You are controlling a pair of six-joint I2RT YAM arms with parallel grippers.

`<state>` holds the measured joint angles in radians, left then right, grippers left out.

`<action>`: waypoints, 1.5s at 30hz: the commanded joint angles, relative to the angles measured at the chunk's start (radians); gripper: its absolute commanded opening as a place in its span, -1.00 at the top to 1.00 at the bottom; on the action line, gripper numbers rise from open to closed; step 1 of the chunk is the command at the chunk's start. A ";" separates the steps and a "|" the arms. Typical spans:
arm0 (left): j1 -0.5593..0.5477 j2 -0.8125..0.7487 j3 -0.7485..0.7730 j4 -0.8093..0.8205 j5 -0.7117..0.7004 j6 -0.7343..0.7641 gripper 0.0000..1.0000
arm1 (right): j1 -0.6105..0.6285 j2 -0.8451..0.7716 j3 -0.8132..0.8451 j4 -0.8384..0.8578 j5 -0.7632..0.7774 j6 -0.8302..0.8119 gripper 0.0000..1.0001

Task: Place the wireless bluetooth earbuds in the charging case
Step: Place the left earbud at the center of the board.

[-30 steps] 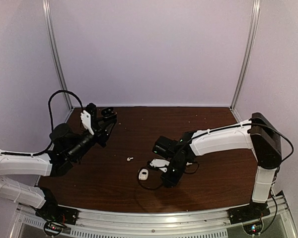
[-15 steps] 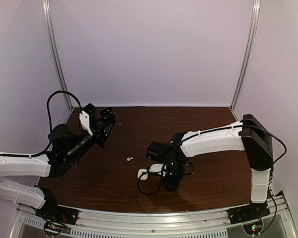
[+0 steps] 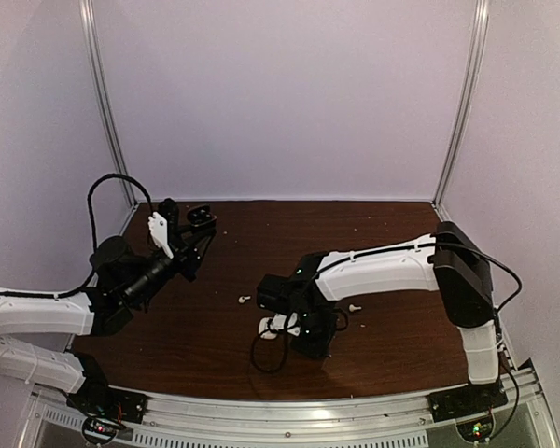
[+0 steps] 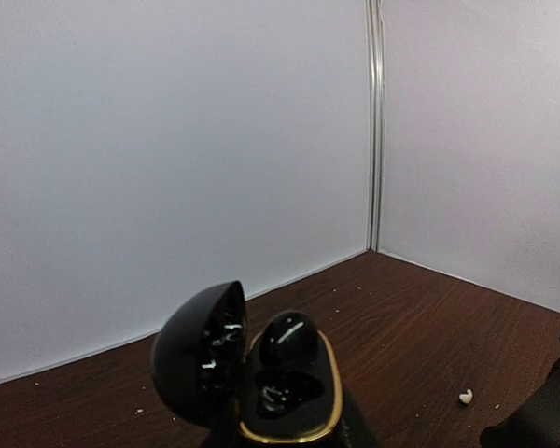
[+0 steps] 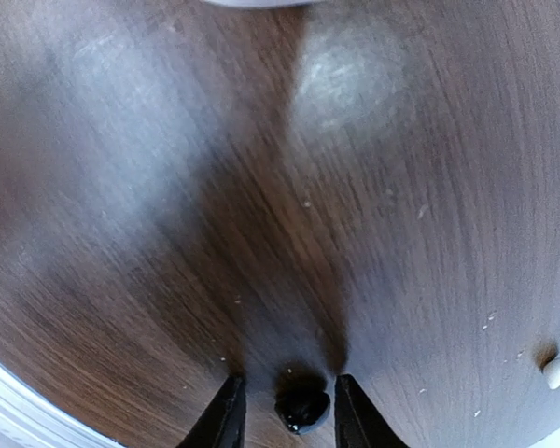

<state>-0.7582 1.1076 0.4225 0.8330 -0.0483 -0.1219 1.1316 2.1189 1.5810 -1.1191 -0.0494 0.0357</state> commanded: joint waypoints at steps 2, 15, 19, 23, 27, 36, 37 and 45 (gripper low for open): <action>0.008 -0.022 -0.010 0.023 -0.003 0.019 1.00 | 0.018 0.013 0.026 -0.064 0.045 0.033 0.33; 0.009 -0.018 -0.014 0.040 0.005 0.021 1.00 | 0.019 0.016 0.019 -0.067 0.060 0.036 0.40; 0.009 -0.022 -0.015 0.039 0.002 0.022 1.00 | 0.019 0.008 0.003 -0.065 0.052 0.039 0.44; 0.009 -0.017 -0.014 0.043 0.006 0.019 1.00 | 0.019 0.007 0.006 -0.064 0.052 0.038 0.52; 0.008 -0.019 -0.014 0.041 0.004 0.020 1.00 | 0.019 0.001 0.007 -0.059 0.052 0.038 0.58; 0.009 -0.003 -0.004 0.048 0.008 0.009 1.00 | 0.000 -0.053 0.017 -0.019 0.052 0.041 0.65; 0.009 -0.001 -0.001 0.049 0.009 0.007 1.00 | -0.002 -0.059 0.015 -0.013 0.051 0.042 0.66; 0.009 0.031 0.017 0.054 0.022 0.001 1.00 | -0.029 -0.112 -0.008 0.031 0.020 0.047 0.62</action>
<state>-0.7582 1.1217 0.4118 0.8356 -0.0444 -0.1143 1.1198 2.0590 1.5852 -1.1210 -0.0223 0.0681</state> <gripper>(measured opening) 0.232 0.173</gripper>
